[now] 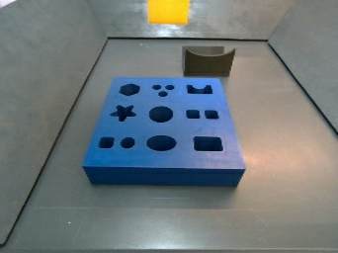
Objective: Insert the arch object.
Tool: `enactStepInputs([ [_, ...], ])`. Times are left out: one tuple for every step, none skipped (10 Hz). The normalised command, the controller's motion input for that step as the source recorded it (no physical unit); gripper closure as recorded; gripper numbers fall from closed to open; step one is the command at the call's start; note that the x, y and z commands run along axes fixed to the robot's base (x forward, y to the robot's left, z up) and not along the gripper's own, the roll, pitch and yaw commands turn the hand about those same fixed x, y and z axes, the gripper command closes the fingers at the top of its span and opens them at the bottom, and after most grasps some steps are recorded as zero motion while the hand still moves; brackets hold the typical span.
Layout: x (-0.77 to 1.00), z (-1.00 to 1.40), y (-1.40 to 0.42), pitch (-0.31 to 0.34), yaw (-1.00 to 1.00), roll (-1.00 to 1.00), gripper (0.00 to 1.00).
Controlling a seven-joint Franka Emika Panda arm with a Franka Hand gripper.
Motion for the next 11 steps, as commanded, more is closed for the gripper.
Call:
enactStepInputs([
  [0.33,-0.75,0.00,0.000,0.00,0.12,1.00],
  [0.31,-1.00,0.23,0.000,-0.07,0.04,1.00],
  [0.27,-1.00,0.28,0.000,-0.03,0.06,1.00],
  [0.25,-1.00,0.30,0.000,-0.01,0.05,1.00],
  [0.12,-1.00,0.44,-0.003,0.04,0.03,1.00],
  [0.14,-1.00,0.43,-0.001,0.03,0.03,1.00],
  [0.21,-1.00,0.41,0.000,0.00,0.04,1.00],
  [0.34,-1.00,0.44,-0.036,0.00,0.02,1.00],
  [0.63,-0.82,0.11,-0.140,-0.03,0.00,1.00],
  [0.74,-0.70,0.00,-0.116,-0.15,0.00,1.00],
  [0.49,-0.60,0.00,-0.129,-0.13,0.00,1.00],
])
